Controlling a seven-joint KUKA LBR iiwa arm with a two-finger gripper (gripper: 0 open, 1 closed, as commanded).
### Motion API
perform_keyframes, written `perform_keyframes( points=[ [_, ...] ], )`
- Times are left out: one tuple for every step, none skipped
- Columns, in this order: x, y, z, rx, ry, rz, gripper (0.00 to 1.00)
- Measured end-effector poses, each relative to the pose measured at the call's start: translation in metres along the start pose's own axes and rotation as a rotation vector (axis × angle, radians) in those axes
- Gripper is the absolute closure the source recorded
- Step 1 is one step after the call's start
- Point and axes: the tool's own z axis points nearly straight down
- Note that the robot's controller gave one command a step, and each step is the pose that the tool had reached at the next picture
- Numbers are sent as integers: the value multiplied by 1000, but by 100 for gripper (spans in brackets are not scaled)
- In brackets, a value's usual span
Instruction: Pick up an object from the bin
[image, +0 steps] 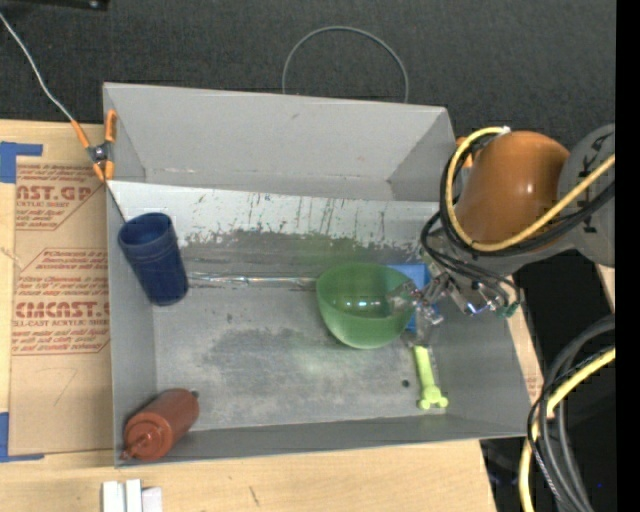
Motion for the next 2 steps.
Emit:
perform_keyframes(
  points=[
    [21, -2, 8, -2, 1, 204, 100],
    [-8, 11, 85, 2, -2, -402, 100]
  ],
)
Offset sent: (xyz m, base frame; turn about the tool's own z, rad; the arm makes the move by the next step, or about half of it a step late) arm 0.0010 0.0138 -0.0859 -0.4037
